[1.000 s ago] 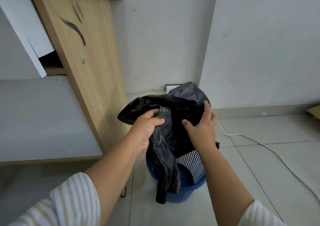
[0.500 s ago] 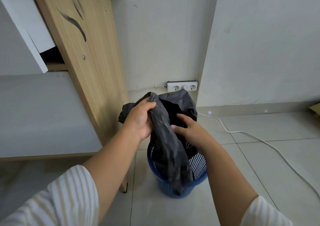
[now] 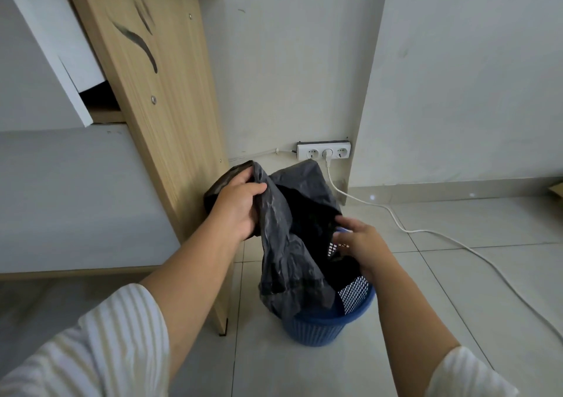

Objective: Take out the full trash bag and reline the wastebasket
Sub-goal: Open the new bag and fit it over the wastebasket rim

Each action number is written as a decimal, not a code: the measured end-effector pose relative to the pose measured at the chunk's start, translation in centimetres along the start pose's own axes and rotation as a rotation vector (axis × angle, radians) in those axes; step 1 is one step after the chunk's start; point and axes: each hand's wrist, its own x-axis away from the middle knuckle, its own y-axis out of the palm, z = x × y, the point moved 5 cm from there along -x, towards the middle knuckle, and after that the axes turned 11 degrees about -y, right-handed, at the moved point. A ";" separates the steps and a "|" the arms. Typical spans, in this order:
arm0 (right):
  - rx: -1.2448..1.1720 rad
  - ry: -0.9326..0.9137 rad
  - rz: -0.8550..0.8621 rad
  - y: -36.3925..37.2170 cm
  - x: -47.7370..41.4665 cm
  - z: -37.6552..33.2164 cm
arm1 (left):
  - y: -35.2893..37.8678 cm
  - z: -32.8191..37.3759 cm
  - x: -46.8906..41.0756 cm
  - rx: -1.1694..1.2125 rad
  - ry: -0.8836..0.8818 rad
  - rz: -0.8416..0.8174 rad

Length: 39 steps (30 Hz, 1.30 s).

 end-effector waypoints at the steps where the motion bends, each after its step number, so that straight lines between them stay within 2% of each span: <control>1: -0.075 -0.020 0.028 -0.2 -0.1 -0.9 | 0.1 0.2 0.0 -0.002 0.003 -0.011; 4: -0.285 -0.080 0.065 -0.7 0.2 -3.7 | 0.2 0.4 -0.1 -0.057 -0.013 0.034; 6: -0.302 -0.115 0.104 -1.1 0.6 -5.0 | 0.0 0.2 -0.2 -0.145 -0.029 0.096; 10: -0.252 -0.231 0.287 -2.6 0.7 -6.2 | -0.6 -0.4 -0.7 -0.236 -0.017 0.225; 15: -0.317 -0.218 0.396 -4.1 0.2 -5.7 | -2.0 -1.6 -0.9 -0.305 -0.018 0.309; 18: -0.401 -0.192 0.403 -3.8 0.2 -5.5 | -2.4 -2.3 -1.0 -0.315 -0.047 0.323; 24: -0.460 -0.155 0.297 -2.9 0.6 -6.0 | -1.8 -3.5 -1.3 -0.332 -0.122 0.249; 28: -0.485 -0.128 0.165 -2.1 0.5 -5.6 | -1.4 -3.4 -1.3 -0.215 -0.130 0.196; 34: 0.031 -0.223 -0.027 0.1 1.1 -5.4 | 0.2 -2.3 -0.3 -0.069 -0.078 0.069; 39: 0.115 -0.201 -0.227 3.4 1.9 -4.8 | 1.9 -1.9 0.4 -0.053 -0.043 -0.112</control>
